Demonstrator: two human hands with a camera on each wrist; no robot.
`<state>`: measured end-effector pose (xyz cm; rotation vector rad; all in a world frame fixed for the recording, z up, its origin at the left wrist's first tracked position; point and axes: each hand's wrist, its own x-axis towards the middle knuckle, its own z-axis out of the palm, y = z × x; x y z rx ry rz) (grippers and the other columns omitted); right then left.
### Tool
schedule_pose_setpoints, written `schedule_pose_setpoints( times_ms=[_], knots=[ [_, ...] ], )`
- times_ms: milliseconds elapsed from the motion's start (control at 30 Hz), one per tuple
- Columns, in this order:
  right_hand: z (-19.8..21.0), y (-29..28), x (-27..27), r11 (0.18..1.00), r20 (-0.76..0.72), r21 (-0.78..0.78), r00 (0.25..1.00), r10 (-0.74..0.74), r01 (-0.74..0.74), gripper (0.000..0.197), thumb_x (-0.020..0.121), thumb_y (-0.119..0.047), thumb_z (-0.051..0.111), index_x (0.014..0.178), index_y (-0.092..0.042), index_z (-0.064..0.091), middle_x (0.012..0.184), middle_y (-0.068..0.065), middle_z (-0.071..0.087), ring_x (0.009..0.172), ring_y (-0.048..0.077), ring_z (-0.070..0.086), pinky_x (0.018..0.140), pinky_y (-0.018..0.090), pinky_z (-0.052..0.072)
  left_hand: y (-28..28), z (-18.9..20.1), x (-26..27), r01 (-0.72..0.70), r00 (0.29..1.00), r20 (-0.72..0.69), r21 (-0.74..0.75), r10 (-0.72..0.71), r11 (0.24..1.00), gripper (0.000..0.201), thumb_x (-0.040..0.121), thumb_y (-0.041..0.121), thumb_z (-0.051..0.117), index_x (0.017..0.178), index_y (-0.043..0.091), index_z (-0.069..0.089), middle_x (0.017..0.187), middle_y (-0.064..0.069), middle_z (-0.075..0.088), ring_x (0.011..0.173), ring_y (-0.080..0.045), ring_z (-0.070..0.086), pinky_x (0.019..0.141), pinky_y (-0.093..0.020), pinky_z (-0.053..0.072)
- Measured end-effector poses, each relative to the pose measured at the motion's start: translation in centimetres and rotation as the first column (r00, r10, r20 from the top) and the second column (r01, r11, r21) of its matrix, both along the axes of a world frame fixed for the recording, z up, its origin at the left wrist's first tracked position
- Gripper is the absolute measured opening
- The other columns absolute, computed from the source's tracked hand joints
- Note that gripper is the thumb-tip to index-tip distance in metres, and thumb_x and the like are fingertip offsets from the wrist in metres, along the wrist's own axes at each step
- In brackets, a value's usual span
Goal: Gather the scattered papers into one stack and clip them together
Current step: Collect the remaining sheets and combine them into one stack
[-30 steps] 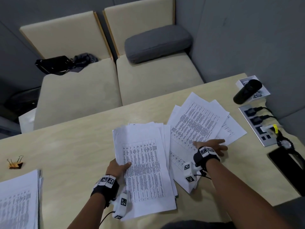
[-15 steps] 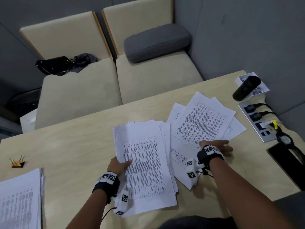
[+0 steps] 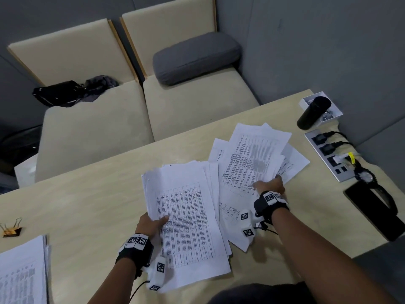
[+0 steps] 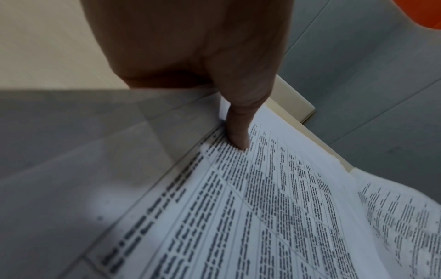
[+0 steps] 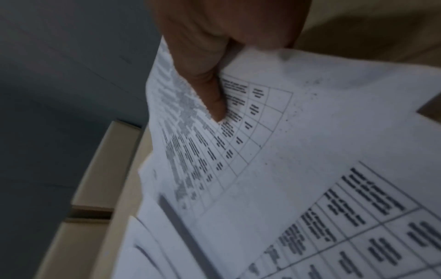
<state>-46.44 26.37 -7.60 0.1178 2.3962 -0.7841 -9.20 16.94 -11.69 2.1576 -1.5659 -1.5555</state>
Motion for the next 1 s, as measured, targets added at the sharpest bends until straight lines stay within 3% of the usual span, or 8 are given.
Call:
schedule_pose_setpoints(
  times_ms=[167, 400, 567, 667, 767, 833, 900, 1000],
  knots=[
    [3.8, -0.9, -1.2, 0.931, -0.024, -0.345, 0.993, 0.115, -0.116, 0.028, 0.071, -0.012, 0.082, 0.090, -0.008, 0.062, 0.103, 0.010, 0.067, 0.099, 0.028, 0.065, 0.085, 0.034, 0.051, 0.0, 0.7, -0.2, 0.032, 0.999, -0.004, -0.016, -0.032, 0.999, 0.040, 0.075, 0.030, 0.081, 0.102, 0.004, 0.065, 0.092, -0.013, 0.072, 0.081, -0.028, 0.068, 0.075, -0.038, 0.056],
    [15.4, -1.9, -2.9, 0.604, -0.157, -0.643, 0.852, 0.499, -0.472, 0.049, 0.063, -0.021, 0.088, 0.106, -0.026, 0.064, 0.109, -0.005, 0.071, 0.105, 0.013, 0.066, 0.093, 0.034, 0.050, 0.0, 2.5, 0.6, -0.038, 0.998, -0.058, -0.085, 0.033, 0.996, 0.031, 0.081, 0.016, 0.076, 0.102, -0.005, 0.066, 0.084, -0.018, 0.068, 0.070, -0.026, 0.063, 0.068, -0.033, 0.051],
    [20.2, -2.3, -2.3, 0.384, -0.054, -0.872, 0.840, 0.540, -0.303, 0.057, 0.057, -0.013, 0.083, 0.108, -0.022, 0.060, 0.108, -0.001, 0.073, 0.106, 0.012, 0.068, 0.086, 0.029, 0.056, 0.7, 3.8, 0.8, -0.027, 0.997, -0.080, -0.073, 0.021, 0.997, 0.022, 0.089, 0.013, 0.066, 0.105, -0.001, 0.062, 0.090, -0.018, 0.069, 0.075, -0.029, 0.065, 0.072, -0.039, 0.055],
    [16.9, -2.7, -1.1, 0.478, 0.015, -0.831, 0.846, 0.534, -0.286, 0.065, 0.058, -0.013, 0.086, 0.117, -0.017, 0.060, 0.112, 0.001, 0.072, 0.107, 0.018, 0.068, 0.088, 0.038, 0.056, 0.9, 4.2, 0.7, -0.020, 0.996, -0.091, -0.049, 0.015, 0.999, 0.027, 0.089, 0.010, 0.065, 0.111, -0.005, 0.060, 0.095, -0.021, 0.069, 0.080, -0.034, 0.067, 0.074, -0.043, 0.058],
    [10.5, -2.1, 1.6, 0.646, 0.051, -0.652, 0.828, 0.559, -0.396, 0.077, 0.054, -0.021, 0.092, 0.123, -0.024, 0.057, 0.118, -0.002, 0.069, 0.114, 0.023, 0.062, 0.100, 0.049, 0.047, 1.7, 5.1, -0.5, -0.108, 0.978, -0.180, 0.012, 0.108, 0.994, 0.033, 0.091, 0.011, 0.061, 0.119, -0.007, 0.056, 0.079, -0.010, 0.062, 0.065, -0.024, 0.056, 0.056, -0.027, 0.050],
    [6.4, -1.2, 4.2, 0.690, 0.050, -0.494, 0.775, 0.630, -0.529, 0.083, 0.058, -0.017, 0.091, 0.131, -0.023, 0.050, 0.124, 0.000, 0.064, 0.117, 0.023, 0.059, 0.102, 0.047, 0.047, 2.2, 5.2, -1.1, -0.182, 0.939, -0.281, 0.084, 0.199, 0.980, 0.053, 0.092, 0.030, 0.059, 0.133, -0.003, 0.050, 0.106, -0.013, 0.064, 0.093, -0.028, 0.061, 0.082, -0.033, 0.049],
    [3.8, 0.0, 7.1, 0.674, 0.057, -0.360, 0.706, 0.706, -0.645, 0.083, 0.067, -0.010, 0.086, 0.137, -0.013, 0.042, 0.125, 0.004, 0.061, 0.110, 0.023, 0.059, 0.094, 0.036, 0.049, 3.1, 5.3, -1.6, -0.238, 0.876, -0.386, 0.174, 0.288, 0.956, 0.063, 0.098, 0.047, 0.042, 0.148, 0.011, 0.033, 0.149, -0.007, 0.041, 0.139, -0.027, 0.037, 0.114, -0.044, 0.024],
    [1.9, 1.4, 10.6, 0.642, 0.068, -0.250, 0.648, 0.758, -0.725, 0.078, 0.075, 0.000, 0.076, 0.140, -0.009, 0.032, 0.126, 0.016, 0.058, 0.098, 0.027, 0.059, 0.079, 0.027, 0.048, 4.6, 6.2, -2.9, -0.236, 0.857, -0.410, 0.227, 0.312, 0.945, 0.060, 0.097, 0.048, 0.043, 0.146, 0.015, 0.037, 0.140, 0.001, 0.044, 0.137, -0.022, 0.042, 0.110, -0.036, 0.031]
  ],
)
